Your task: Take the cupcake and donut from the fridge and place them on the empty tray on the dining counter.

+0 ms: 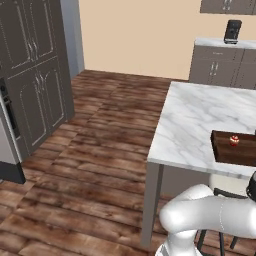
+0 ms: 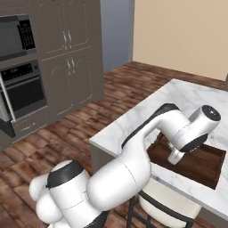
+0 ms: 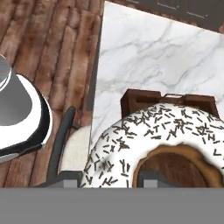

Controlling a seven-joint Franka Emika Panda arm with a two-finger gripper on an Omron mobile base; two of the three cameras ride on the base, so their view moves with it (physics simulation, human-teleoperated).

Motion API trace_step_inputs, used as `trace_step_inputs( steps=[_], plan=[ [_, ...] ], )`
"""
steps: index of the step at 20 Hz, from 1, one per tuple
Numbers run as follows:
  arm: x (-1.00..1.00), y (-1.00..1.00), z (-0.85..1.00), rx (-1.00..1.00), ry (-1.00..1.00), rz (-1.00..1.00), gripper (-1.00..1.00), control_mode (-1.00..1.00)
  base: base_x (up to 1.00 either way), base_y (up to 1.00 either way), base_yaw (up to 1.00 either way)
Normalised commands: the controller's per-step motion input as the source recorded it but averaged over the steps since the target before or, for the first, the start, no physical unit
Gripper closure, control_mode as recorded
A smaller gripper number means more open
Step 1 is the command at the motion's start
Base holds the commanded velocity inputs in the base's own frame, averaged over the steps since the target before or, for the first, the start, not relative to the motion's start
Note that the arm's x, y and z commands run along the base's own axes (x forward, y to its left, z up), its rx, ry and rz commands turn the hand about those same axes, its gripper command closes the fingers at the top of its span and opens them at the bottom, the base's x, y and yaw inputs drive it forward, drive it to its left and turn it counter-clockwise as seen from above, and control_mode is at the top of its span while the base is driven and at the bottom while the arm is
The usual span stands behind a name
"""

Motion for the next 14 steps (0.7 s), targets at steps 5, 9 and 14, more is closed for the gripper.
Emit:
trace_step_inputs(
  steps=[5,9,14],
  plan=[
    [0.09,-0.4,0.0,-0.16,-0.07,0.42,1.0,-1.0,0.0,0.0,0.0],
    [0.04,-0.22,0.0,-0.27,-0.16,0.4,1.0,-1.0,0.0,0.0,0.0],
    [0.11,-0.03,-0.16,-0.34,-0.26,0.39,1.0,-1.0,0.0,0.0,0.0]
  ],
)
